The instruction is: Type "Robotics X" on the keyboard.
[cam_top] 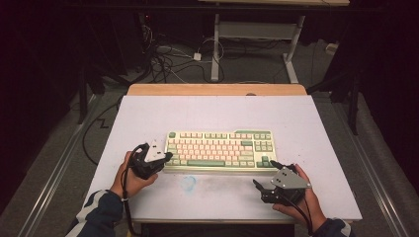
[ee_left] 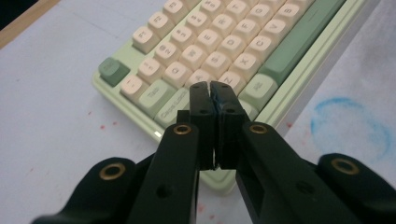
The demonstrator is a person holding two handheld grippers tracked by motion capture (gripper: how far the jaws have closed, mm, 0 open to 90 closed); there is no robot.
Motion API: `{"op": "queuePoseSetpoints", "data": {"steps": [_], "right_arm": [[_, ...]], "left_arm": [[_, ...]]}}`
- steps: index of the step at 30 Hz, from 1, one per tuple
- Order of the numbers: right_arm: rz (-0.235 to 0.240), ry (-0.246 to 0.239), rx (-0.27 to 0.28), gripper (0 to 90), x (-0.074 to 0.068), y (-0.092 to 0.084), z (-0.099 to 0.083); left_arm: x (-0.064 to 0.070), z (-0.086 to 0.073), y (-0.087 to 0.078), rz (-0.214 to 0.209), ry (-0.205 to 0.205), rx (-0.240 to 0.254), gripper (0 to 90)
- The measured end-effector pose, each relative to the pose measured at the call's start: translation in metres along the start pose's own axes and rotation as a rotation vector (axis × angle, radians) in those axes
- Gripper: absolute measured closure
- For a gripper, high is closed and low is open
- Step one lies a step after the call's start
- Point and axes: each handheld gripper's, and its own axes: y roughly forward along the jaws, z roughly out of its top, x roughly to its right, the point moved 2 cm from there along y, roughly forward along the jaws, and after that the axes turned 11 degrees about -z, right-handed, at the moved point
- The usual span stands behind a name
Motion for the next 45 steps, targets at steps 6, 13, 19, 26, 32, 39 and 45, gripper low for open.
{"op": "queuePoseSetpoints", "data": {"steps": [6, 13, 19, 26, 32, 39, 45], "right_arm": [[0.000, 0.012, -0.013, 17.4, 0.002, 0.001, -0.001], [-0.003, 0.002, -0.011, 17.9, 0.003, 0.001, -0.002], [-0.011, -0.005, -0.017, 18.2, 0.003, 0.001, -0.002], [-0.013, -0.012, -0.023, 18.3, 0.002, 0.002, -0.002], [-0.005, -0.022, -0.026, 18.8, 0.001, 0.002, -0.002], [0.003, -0.029, -0.034, 18.9, 0.000, 0.002, -0.003], [0.003, -0.028, -0.032, 18.9, 0.000, 0.002, -0.002]], "left_arm": [[0.004, 0.004, 0.017, -0.022, -0.002, -0.024, 85.9], [0.004, 0.008, 0.035, -0.019, 0.010, -0.060, 85.9], [0.003, 0.011, 0.047, -0.017, 0.015, -0.072, 85.9], [0.003, 0.008, 0.057, -0.015, 0.021, -0.099, 85.7], [0.003, 0.008, 0.057, -0.010, 0.020, -0.094, 85.2], [0.002, 0.005, 0.057, -0.009, 0.018, -0.109, 86.9], [0.006, 0.011, 0.051, -0.017, 0.029, -0.073, 85.6]]}}
